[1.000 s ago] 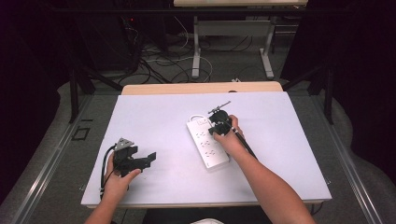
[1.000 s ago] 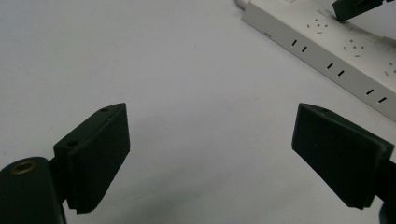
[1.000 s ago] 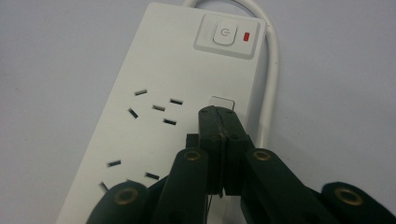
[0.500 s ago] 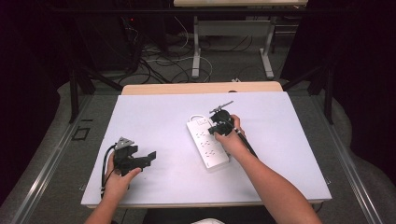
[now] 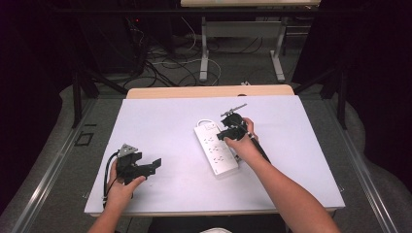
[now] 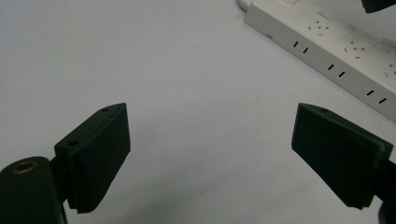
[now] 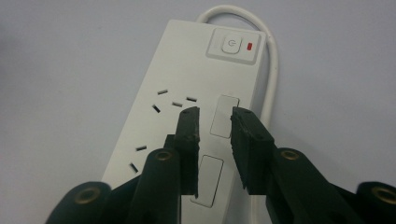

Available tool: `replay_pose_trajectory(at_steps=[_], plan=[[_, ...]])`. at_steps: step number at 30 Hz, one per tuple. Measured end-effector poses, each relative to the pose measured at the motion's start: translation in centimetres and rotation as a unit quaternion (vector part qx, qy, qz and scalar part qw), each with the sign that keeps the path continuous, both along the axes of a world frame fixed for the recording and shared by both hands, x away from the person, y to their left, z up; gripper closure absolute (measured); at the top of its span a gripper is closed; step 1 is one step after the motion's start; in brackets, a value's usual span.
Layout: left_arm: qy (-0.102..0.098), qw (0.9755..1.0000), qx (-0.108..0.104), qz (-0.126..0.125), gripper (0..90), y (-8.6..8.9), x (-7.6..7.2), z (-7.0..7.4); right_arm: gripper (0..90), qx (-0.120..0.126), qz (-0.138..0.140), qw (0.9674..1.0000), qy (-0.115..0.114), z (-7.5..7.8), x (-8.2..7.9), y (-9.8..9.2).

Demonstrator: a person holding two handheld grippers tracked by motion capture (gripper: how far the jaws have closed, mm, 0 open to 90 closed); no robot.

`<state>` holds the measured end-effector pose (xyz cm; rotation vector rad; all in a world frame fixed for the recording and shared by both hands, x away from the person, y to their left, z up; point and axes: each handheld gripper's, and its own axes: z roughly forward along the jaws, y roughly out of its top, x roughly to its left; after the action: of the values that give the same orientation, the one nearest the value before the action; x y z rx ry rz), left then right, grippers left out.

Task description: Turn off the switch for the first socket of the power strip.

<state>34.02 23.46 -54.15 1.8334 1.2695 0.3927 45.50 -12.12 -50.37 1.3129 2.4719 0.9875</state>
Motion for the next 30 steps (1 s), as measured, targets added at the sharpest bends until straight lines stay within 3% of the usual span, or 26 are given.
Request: replay_pose_trajectory(at_steps=[7, 12, 15, 16, 18, 19, 21, 22, 23, 26, 27, 28, 29, 30], plan=[[0.001, 1.0000, 0.001, 0.001, 11.8, 0.0, 0.0, 0.0, 60.8, 0.006, 0.013, 0.9999, 0.007, 0.3, -0.2, -0.4], [0.005, 1.0000, 0.003, -0.002, 11.8, 0.1, -0.1, 0.1, 58.3, 0.005, 0.015, 0.9998, 0.012, 0.6, -0.7, -0.3], [0.004, 1.0000, 0.003, -0.002, 11.9, 0.1, -0.1, 0.1, 56.9, 0.008, 0.029, 0.9995, 0.002, 0.6, -0.9, -0.4], [0.004, 1.0000, 0.003, -0.002, 11.8, 0.1, -0.1, 0.1, 56.4, -0.001, 0.026, 0.9996, 0.009, 0.8, -1.1, -0.4], [0.004, 1.0000, 0.003, -0.002, 11.9, 0.1, 0.0, 0.1, 55.9, -0.005, 0.040, 0.9992, -0.006, 0.9, -1.3, -0.6], [0.005, 1.0000, 0.003, -0.002, 11.9, 0.1, 0.0, 0.1, 55.9, -0.013, 0.041, 0.9991, 0.005, 1.1, -1.4, -0.6], [0.005, 1.0000, 0.003, -0.002, 11.9, 0.1, 0.0, 0.0, 55.5, -0.008, 0.045, 0.9989, -0.013, 1.0, -1.6, -0.8], [0.005, 1.0000, 0.003, -0.002, 11.9, 0.0, 0.0, 0.0, 54.8, -0.026, 0.052, 0.9983, -0.005, 1.2, -1.7, -0.9], [0.005, 1.0000, 0.003, -0.002, 11.9, 0.0, 0.0, 0.0, 53.2, -0.012, 0.047, 0.9987, -0.016, 0.9, -1.7, -0.8], [0.004, 1.0000, 0.002, -0.002, 11.9, 0.0, 0.0, 0.0, 50.2, -0.027, 0.050, 0.9981, -0.025, 0.9, -1.9, -1.1], [0.004, 1.0000, 0.002, -0.002, 11.9, 0.0, 0.0, 0.0, 49.2, -0.028, 0.050, 0.9980, -0.025, 0.9, -1.9, -1.2], [0.003, 1.0000, 0.002, -0.002, 11.9, 0.0, 0.0, 0.0, 48.1, -0.047, 0.052, 0.9975, -0.005, 1.2, -2.0, -1.4], [0.003, 1.0000, 0.001, -0.002, 11.9, 0.0, 0.0, 0.0, 47.2, -0.030, 0.055, 0.9977, -0.025, 1.0, -2.0, -1.5], [0.003, 1.0000, 0.001, -0.002, 11.9, 0.0, 0.0, 0.0, 46.4, -0.027, 0.050, 0.9981, -0.024, 1.0, -2.0, -1.6]])
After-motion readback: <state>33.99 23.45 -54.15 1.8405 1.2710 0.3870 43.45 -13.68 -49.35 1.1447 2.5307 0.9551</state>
